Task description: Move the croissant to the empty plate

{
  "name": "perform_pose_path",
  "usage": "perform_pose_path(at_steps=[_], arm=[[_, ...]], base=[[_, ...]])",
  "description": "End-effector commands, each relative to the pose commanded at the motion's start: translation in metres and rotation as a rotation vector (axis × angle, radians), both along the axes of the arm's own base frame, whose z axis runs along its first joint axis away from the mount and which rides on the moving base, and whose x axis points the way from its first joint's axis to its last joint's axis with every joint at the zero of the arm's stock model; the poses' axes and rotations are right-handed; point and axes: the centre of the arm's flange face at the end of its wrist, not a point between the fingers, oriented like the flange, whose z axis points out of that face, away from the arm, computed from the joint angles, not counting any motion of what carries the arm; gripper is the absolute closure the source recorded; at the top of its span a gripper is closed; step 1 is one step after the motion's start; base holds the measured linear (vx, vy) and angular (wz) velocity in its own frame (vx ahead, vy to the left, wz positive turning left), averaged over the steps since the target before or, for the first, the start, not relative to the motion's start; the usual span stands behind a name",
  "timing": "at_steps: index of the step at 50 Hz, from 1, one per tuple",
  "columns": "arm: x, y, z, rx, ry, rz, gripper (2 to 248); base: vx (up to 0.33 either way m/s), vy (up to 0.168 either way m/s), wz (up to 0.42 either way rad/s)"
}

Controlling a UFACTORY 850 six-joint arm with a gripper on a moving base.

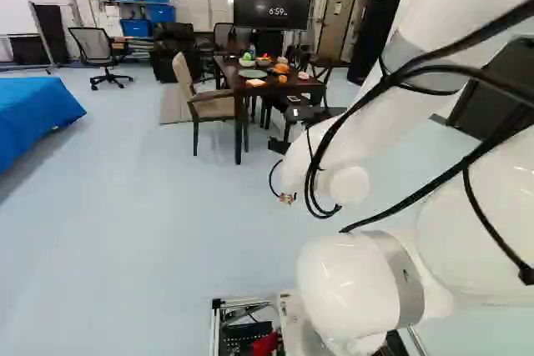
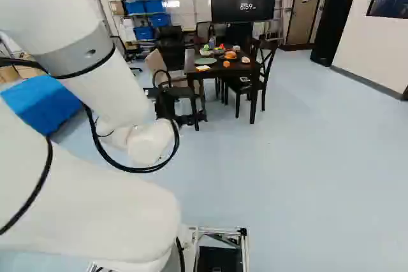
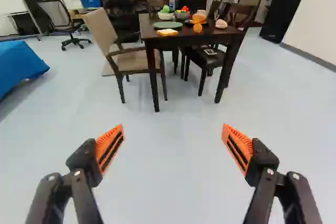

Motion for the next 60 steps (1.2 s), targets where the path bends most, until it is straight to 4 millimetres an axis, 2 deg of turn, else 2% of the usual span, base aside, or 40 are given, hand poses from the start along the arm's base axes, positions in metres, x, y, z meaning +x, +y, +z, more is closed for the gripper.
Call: perform_pose_path(at_steps=[40, 60], arm=[[0.0000, 0.0000, 0.0000, 0.000, 0.000, 0.000, 3], [0.0000, 0.0000, 0.0000, 0.000, 0.000, 0.000, 3]], base=[[0.001, -0.002, -0.002], [0.092, -0.017, -0.005]])
